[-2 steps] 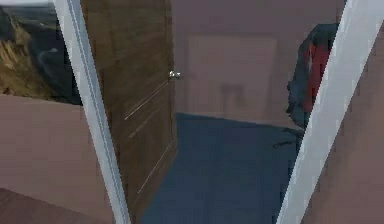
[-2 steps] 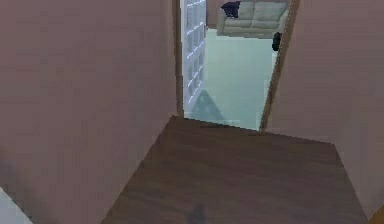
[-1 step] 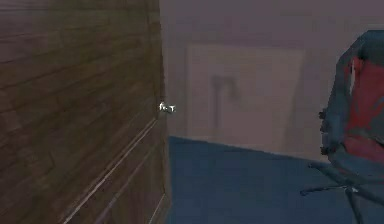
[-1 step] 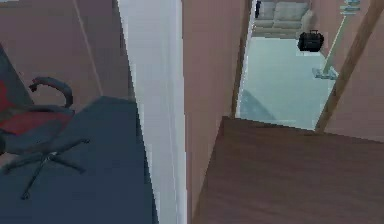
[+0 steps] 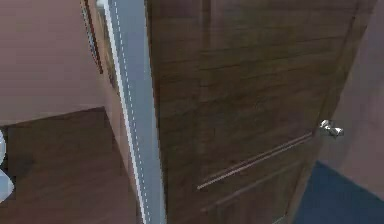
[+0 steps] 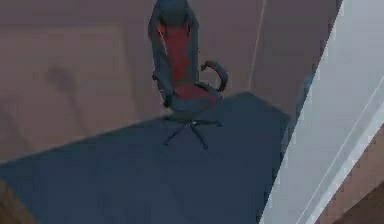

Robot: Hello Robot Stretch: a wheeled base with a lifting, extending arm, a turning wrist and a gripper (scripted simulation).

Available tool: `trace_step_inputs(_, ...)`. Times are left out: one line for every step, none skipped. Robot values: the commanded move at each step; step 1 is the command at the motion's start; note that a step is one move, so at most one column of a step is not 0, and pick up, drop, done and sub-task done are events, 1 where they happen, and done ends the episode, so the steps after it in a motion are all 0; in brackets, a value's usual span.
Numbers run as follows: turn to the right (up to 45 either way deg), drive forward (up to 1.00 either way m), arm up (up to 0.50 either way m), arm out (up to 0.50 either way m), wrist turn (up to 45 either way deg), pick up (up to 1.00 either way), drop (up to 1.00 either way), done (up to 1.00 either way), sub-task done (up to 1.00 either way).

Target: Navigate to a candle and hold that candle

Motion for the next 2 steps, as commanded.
trace_step_inputs(-45.0,0.0,0.0,0.0,0.0,0.0,0.0,0.0,0.0)
trace_step_inputs(-45.0,0.0,0.0,0.0,0.0,0.0,0.0,0.0,0.0)
